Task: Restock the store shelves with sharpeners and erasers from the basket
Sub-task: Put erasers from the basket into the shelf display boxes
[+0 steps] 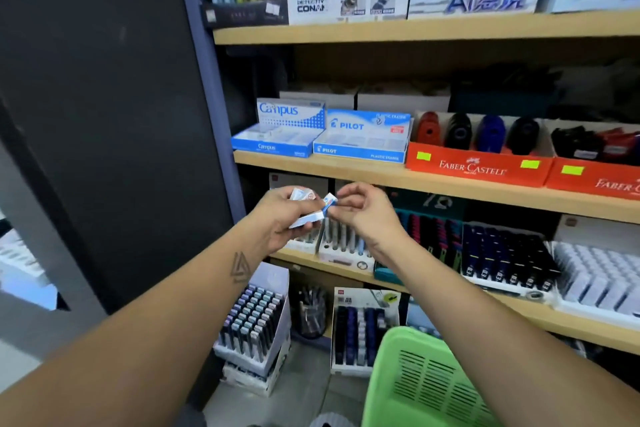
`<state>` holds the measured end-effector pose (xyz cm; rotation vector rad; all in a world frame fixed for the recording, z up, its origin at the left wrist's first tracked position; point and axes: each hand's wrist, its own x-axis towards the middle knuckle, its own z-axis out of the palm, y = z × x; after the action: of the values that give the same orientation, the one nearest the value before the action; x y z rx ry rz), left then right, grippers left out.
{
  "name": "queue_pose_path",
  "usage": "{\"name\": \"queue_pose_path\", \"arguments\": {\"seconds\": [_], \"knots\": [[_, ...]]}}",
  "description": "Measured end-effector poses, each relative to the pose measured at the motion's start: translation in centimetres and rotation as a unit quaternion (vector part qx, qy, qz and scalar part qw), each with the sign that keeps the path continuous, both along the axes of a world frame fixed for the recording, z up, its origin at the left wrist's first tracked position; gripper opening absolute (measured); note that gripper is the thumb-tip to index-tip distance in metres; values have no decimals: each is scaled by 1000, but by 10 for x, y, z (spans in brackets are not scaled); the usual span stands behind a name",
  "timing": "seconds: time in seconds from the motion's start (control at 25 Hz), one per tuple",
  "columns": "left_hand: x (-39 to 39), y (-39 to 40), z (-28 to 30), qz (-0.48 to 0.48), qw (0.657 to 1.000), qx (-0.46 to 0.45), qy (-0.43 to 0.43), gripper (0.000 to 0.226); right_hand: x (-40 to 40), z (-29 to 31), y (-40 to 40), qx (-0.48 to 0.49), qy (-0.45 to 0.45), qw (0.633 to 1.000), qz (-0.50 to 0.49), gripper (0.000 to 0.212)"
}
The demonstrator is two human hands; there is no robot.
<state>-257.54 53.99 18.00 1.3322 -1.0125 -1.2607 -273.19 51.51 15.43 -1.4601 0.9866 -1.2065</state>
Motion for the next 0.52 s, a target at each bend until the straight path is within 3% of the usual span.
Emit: {"name": "queue_pose_path", "arguments": {"seconds": [0.16,0.32,0.52], "knots": [[-20,-14,23,48,995,-65,54,13,-2,41,-7,-12,-33,999,-30,21],[-31,-29,42,26,986,-114,120,13,-11,72,-30,-12,-61,998,-17,21],[-39,-54,56,0,977,-143,161,11,-29,109,-62,-80,57,994,-37,14]]}}
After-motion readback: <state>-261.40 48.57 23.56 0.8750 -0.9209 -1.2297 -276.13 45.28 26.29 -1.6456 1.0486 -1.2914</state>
